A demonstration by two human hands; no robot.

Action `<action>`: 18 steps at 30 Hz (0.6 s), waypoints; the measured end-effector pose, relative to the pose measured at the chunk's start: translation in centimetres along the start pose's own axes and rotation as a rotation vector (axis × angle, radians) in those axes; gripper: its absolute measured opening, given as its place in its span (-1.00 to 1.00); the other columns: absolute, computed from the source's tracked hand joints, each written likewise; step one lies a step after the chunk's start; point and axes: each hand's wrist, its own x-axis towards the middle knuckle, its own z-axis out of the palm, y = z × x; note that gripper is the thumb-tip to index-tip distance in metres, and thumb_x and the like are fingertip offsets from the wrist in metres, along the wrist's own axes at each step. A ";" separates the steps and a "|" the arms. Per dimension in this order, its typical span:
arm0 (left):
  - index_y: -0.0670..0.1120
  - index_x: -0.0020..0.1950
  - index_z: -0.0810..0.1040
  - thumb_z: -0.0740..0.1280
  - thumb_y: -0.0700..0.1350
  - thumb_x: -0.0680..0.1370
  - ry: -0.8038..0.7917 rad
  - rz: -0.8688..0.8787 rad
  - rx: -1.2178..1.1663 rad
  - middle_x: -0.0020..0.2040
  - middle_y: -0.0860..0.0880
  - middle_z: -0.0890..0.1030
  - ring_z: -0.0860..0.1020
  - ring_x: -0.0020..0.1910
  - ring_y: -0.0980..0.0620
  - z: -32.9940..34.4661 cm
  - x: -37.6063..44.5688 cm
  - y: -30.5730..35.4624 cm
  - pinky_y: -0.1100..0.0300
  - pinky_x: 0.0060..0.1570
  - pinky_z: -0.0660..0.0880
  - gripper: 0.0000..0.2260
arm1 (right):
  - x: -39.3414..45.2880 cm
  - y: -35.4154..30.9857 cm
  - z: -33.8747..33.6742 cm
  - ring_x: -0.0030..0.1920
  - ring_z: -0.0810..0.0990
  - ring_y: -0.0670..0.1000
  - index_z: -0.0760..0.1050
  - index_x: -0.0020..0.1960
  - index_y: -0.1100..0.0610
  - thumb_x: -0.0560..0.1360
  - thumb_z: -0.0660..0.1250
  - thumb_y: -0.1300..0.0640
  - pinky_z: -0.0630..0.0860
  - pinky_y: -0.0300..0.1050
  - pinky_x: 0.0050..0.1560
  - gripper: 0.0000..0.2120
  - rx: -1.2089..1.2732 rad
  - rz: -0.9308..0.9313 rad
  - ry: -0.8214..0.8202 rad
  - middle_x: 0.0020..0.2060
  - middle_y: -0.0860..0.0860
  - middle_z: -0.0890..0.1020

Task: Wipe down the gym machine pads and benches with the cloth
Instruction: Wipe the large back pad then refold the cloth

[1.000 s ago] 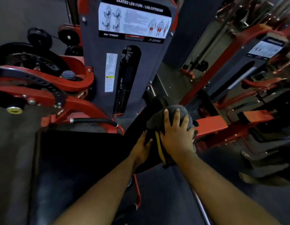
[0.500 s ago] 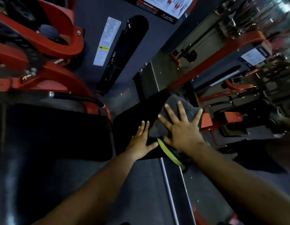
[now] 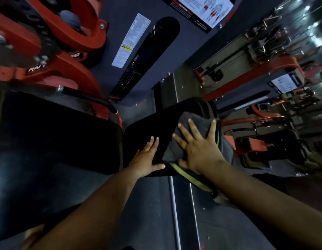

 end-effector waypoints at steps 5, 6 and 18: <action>0.18 0.64 -0.34 0.43 0.28 0.51 -0.017 0.017 0.006 0.63 0.13 -0.38 -0.17 0.66 0.05 -0.2 0.4 -0.7 -0.22 0.58 -0.10 0.04 | 9.5 0.7 -2.3 0.62 -0.24 0.32 -0.15 0.68 -0.05 0.52 -0.06 -0.49 -0.20 0.74 0.26 -0.12 -0.044 0.152 -0.018 0.67 0.10 -0.15; 0.18 0.64 -0.33 0.43 0.28 0.51 -0.018 0.020 0.004 0.63 0.13 -0.38 -0.17 0.66 0.05 0.0 0.3 -0.8 -0.23 0.58 -0.10 0.04 | 9.0 0.2 -2.0 0.63 -0.23 0.31 -0.15 0.68 -0.02 0.54 -0.07 -0.47 -0.20 0.71 0.30 -0.13 -0.050 0.127 -0.018 0.67 0.12 -0.15; 0.05 0.67 -0.27 0.40 0.42 0.42 0.046 -0.027 -0.022 0.65 0.05 -0.36 -0.28 0.64 0.06 1.5 0.9 -3.0 -0.23 0.58 -0.17 0.12 | 10.6 -2.2 -1.4 0.62 -0.30 0.28 -0.21 0.67 -0.11 0.48 -0.10 -0.55 -0.29 0.73 0.26 -0.09 -0.119 0.064 -0.055 0.66 0.05 -0.22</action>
